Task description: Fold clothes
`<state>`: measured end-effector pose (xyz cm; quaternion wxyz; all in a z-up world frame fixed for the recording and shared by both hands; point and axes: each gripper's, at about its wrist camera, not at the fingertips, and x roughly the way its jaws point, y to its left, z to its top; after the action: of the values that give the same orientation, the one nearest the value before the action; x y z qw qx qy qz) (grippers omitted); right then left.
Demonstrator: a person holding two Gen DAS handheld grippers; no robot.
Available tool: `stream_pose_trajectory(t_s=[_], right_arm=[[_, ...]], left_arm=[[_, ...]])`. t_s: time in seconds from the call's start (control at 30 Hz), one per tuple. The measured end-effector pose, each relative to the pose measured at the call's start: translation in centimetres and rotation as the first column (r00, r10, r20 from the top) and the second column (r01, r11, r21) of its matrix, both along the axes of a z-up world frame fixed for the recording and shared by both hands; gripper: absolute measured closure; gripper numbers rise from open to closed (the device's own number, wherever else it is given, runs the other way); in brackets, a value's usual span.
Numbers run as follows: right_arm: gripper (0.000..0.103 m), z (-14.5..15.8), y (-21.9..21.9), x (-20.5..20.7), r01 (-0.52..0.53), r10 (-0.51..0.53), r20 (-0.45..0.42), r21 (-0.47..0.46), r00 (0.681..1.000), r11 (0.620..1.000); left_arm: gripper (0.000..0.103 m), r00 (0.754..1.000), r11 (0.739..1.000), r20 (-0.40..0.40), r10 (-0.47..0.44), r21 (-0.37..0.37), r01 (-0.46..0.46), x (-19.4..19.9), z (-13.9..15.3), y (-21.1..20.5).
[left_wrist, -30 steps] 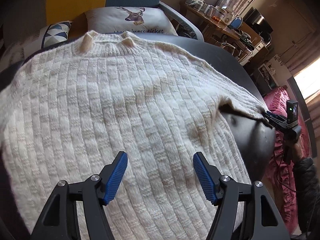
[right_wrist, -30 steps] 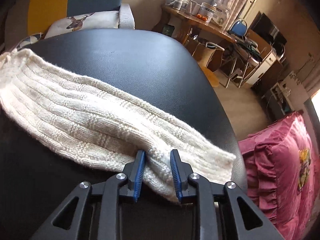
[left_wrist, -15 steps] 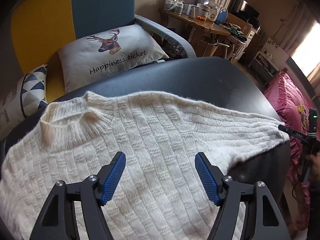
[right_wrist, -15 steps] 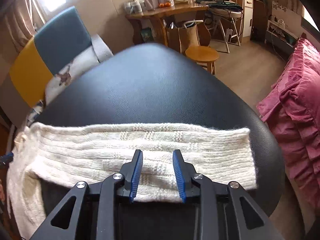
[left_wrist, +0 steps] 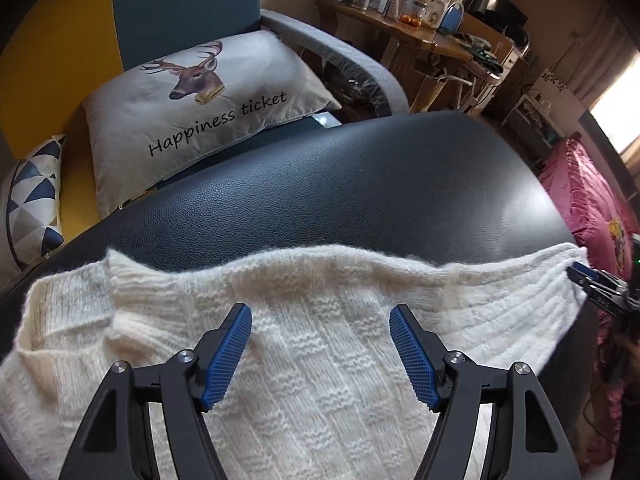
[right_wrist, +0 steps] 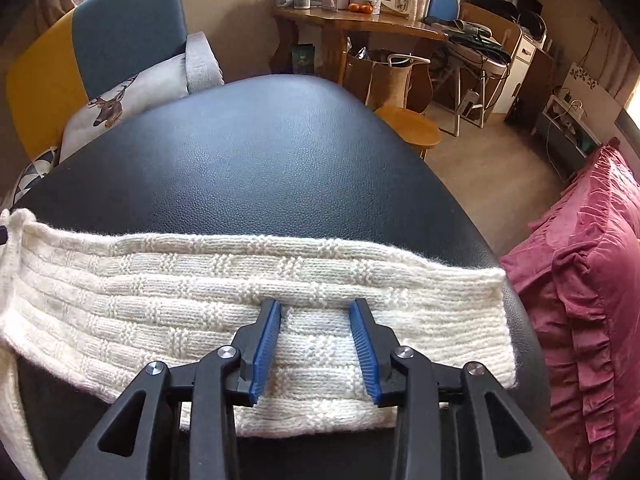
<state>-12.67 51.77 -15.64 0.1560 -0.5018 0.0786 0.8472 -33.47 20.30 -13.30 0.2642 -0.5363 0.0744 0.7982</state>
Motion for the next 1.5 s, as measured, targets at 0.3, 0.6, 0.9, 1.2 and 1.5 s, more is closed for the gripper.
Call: stream_pose_trajectory(t_s=[0.3,0.6,0.9,1.2,1.5], right_arm=[[0.066,1.0,-1.2,-0.2,-0.005,0.006,-0.017,0.042,1.000,0.999],[0.064,2.0,-16.9,3.7,-0.520,0.478,-0.213,-0.442,0.852,0.731],[0.064,-0.6,-24.8,4.6,-0.506,0.491,-0.165,-0.465,0.856,0.726],[0.093,0.7,-32.2,6.5,-0.627,0.628,0.022,-0.028,0.778,0.779],[0.077,1.0,-28.8,7.6,-0.544,0.548,0.046,-0.078,0.835,0.835]], left_arm=[[0.027,0.997,0.998,-0.057,0.054,-0.014,-0.054,0.5,0.3,-0.5],[0.027,1.000,0.986,-0.010,0.024,0.163,-0.022,12.2,3.4,-9.3],[0.027,0.968,0.940,0.119,0.222,0.238,-0.245,21.8,0.1,-20.1],[0.026,0.958,0.918,0.113,0.264,0.277,-0.285,25.3,-0.5,-23.0],[0.020,0.968,0.927,0.096,0.232,0.280,-0.250,26.9,-0.5,-23.0]])
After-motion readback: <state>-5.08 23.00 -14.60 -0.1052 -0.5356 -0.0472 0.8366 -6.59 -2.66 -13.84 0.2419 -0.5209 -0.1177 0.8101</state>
